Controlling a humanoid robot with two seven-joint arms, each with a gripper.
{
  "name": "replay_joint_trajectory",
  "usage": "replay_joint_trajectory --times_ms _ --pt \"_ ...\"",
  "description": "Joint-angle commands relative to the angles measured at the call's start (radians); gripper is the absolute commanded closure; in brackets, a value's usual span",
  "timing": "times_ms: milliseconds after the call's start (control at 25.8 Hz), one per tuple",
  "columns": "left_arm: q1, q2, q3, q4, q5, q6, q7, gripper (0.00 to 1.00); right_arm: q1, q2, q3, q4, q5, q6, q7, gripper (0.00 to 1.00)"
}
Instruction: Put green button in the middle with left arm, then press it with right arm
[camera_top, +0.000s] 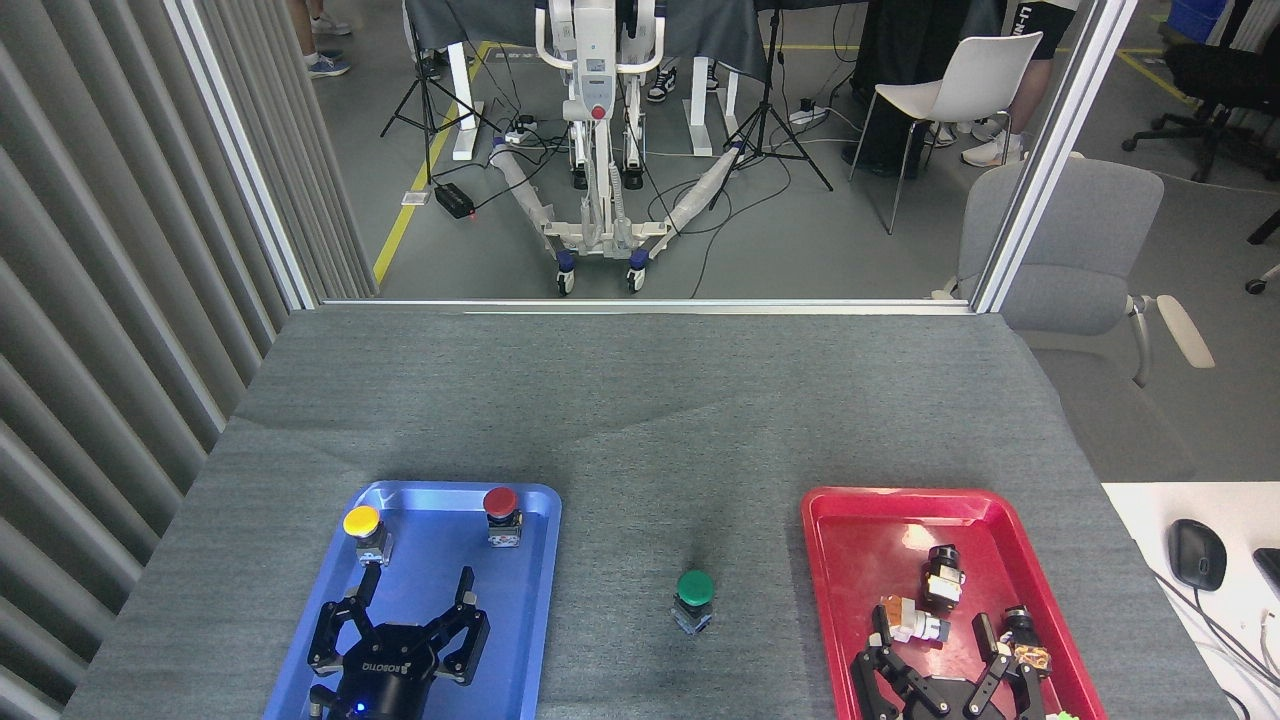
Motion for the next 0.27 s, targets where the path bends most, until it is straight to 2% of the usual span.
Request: replay_joint_trajectory --times_ms 0,233 --pt "-0.001 0.000 0.001 0.001 0.001 0.000 0.000 0.01 0.000 0.002 -0.006 0.000 0.000 -0.020 -0.002 0.00" --pt "-0.004 0.000 0.001 0.001 0.005 0.000 -0.001 0.01 0.000 0.006 -0.006 0.000 0.000 -0.025 -0.003 0.00"
